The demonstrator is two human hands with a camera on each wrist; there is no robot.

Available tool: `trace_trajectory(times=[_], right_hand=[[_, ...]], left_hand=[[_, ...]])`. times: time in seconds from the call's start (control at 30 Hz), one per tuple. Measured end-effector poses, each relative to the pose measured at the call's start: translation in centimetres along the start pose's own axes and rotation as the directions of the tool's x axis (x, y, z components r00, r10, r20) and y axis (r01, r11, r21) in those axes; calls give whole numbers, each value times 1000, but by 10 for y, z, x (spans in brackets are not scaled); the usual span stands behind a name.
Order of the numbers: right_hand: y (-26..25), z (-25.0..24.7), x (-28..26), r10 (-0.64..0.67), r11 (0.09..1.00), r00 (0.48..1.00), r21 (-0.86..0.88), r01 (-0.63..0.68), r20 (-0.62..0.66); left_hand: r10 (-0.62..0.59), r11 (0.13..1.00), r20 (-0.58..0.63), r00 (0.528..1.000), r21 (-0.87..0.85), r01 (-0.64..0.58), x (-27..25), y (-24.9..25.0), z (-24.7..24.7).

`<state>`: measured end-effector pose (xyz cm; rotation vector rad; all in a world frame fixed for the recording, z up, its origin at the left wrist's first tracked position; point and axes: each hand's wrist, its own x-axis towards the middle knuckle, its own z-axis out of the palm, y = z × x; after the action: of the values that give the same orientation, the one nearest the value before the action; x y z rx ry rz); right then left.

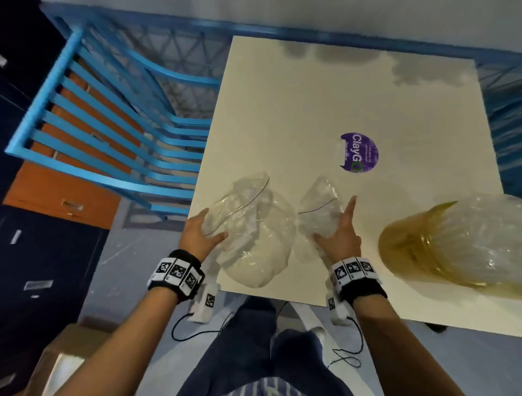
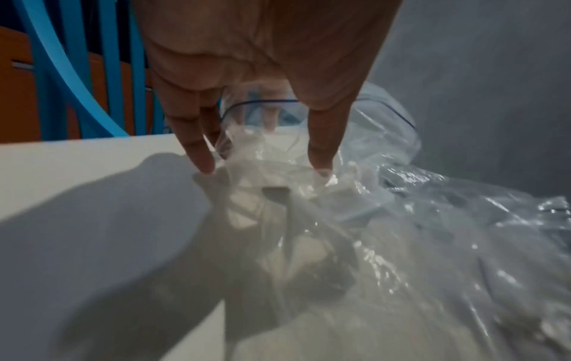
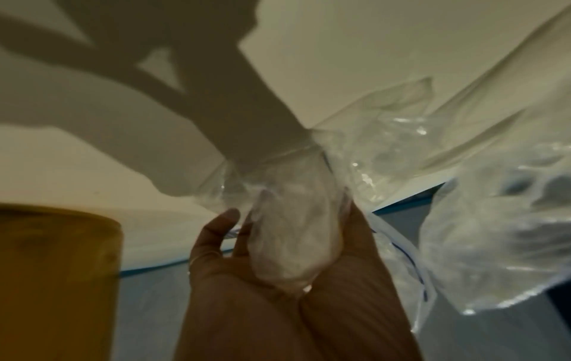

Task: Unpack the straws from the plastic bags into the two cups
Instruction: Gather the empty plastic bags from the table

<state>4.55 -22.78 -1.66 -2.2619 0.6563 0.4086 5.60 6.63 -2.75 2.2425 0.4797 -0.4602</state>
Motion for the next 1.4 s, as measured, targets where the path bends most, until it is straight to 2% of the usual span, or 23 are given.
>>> trace_trajectory(times=[0.07,0.1,0.17,0.23,0.27,0.33,0.37,0.43,0.5,0.57,0.63,0.7,0.73,0.8,0.83,0.9,0.97,1.0,1.07,1.13,1.2,1.27,1.4], right_hand=[[6,-4,11,-21,983,999,184,26,-32],[7,-14,15,-54,916,997,394,73,-59],[-9,-36,10,-184,811,976,542,220,-120],[-37,-32,-9,-465,794,882,473,381,70],[-47,-20,-19,-496,777,869,450,441,4],[-41,24,-33,-619,783,785,-52,619,24],[-36,51,-35,-636,719,760,-257,646,132],[-28,77,-35,-468,749,804,-317,581,367],[-24,83,-21,-357,810,808,-276,518,470],[-23,82,-9,-361,883,832,-132,450,422],[-19,78,-13,-352,935,899,59,349,259],[-5,78,-16,-386,920,923,84,383,16],[0,77,-20,-415,909,907,-59,412,-72],[7,77,-23,-477,823,868,-420,384,-141],[3,73,-26,-520,743,850,-536,401,-84],[-6,68,-24,-631,484,754,-666,568,184],[-13,65,-19,-556,326,646,-578,748,523],[-14,66,-18,-444,356,627,-516,779,641],[-10,67,-17,-302,441,635,-486,755,711],[-3,64,-18,-314,470,654,-486,737,688],[8,51,-20,-369,510,660,-451,732,654],[30,25,-25,-399,545,667,-423,724,629],[106,-54,-52,-445,739,695,-207,641,564]], left_hand=[[-34,999,17,999,-16,35,8,-3,4],[-53,998,28,998,-24,54,11,-5,5],[-74,996,43,996,-51,76,15,-5,7],[-95,993,67,993,-70,99,17,-2,10],[-107,991,75,991,-68,112,18,0,13],[-135,983,80,988,-118,144,16,6,15],[-156,963,91,984,-205,172,15,8,16],[-155,845,152,976,-492,210,9,18,20],[4,801,138,990,-593,79,-6,32,28],[267,899,132,955,-390,-197,-22,39,44],[487,871,205,849,-38,-490,-34,32,63],[496,837,285,820,95,-539,-35,11,74],[490,830,325,809,110,-547,-35,7,76],[504,807,355,787,131,-576,-34,8,79],[493,795,359,792,184,-578,-35,12,80],[420,764,473,774,277,-583,-39,22,82],[363,764,549,753,288,-578,-36,24,81],[377,750,566,733,278,-600,-38,26,77],[400,711,586,704,287,-642,-43,22,71],[400,624,632,664,343,-702,-48,9,66],[462,554,563,685,421,-719,-69,1,55],[523,628,427,737,391,-673,-99,-13,46],[361,817,264,895,373,-440,-161,-56,69]])
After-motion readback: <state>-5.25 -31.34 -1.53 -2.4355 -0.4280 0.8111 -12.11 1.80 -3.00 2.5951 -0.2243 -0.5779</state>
